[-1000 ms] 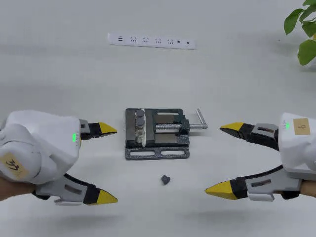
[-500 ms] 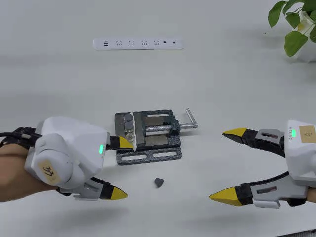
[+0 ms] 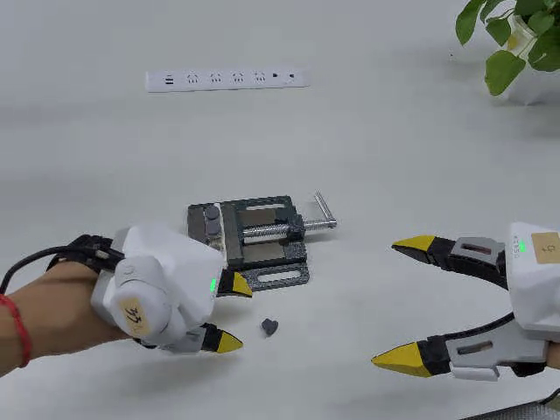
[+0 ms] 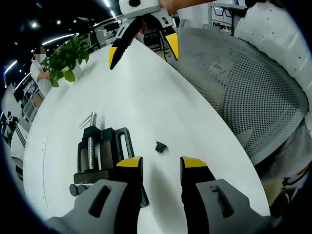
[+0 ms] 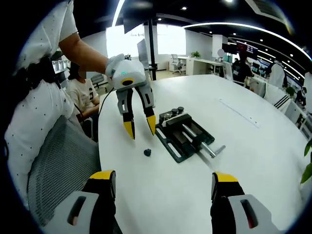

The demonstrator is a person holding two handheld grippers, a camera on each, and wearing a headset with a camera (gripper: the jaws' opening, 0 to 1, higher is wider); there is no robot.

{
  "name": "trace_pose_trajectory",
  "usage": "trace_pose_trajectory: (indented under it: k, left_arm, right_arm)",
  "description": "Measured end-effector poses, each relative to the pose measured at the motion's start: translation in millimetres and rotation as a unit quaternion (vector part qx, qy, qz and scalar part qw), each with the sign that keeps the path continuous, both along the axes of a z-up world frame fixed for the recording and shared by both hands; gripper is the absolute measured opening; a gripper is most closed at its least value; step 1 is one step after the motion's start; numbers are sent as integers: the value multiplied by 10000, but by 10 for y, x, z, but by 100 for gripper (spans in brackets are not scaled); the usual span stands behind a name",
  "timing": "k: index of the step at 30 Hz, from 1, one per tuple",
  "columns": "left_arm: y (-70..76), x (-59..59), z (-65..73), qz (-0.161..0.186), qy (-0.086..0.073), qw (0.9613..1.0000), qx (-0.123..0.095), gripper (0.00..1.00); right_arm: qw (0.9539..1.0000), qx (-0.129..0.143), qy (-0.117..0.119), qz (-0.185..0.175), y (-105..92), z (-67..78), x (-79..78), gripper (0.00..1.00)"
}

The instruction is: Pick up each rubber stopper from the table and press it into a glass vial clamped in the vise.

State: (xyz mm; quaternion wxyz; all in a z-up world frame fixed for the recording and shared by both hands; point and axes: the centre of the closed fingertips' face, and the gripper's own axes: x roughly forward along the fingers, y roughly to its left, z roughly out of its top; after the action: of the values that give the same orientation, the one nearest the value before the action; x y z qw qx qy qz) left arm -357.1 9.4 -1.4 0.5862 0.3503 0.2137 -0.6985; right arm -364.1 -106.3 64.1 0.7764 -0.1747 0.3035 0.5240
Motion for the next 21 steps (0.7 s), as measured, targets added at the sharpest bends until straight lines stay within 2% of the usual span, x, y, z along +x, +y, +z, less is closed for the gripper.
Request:
trace_pose_trajectory:
  k: [4,6,12,21]
  left_arm:
    - [-23,1,-74,-118,-4,9999,46,23]
    - [-41,-8,-114,-262,-70,9996,120,22]
    - [-96,-2,-208,-468,-121,9986,196,17]
    - [-212,-36,-213,-711,-200,9971,203,9]
  right_arm:
    - [10000,-16,5,-30,-32,-6,-8,78]
    - [10000,-48,1,-43,-52,-16,-11,78]
    - [9999,-63,19,-100,-81,-26,-22,77]
    - [9998,-26,38,-193,-95,-31,-31,76]
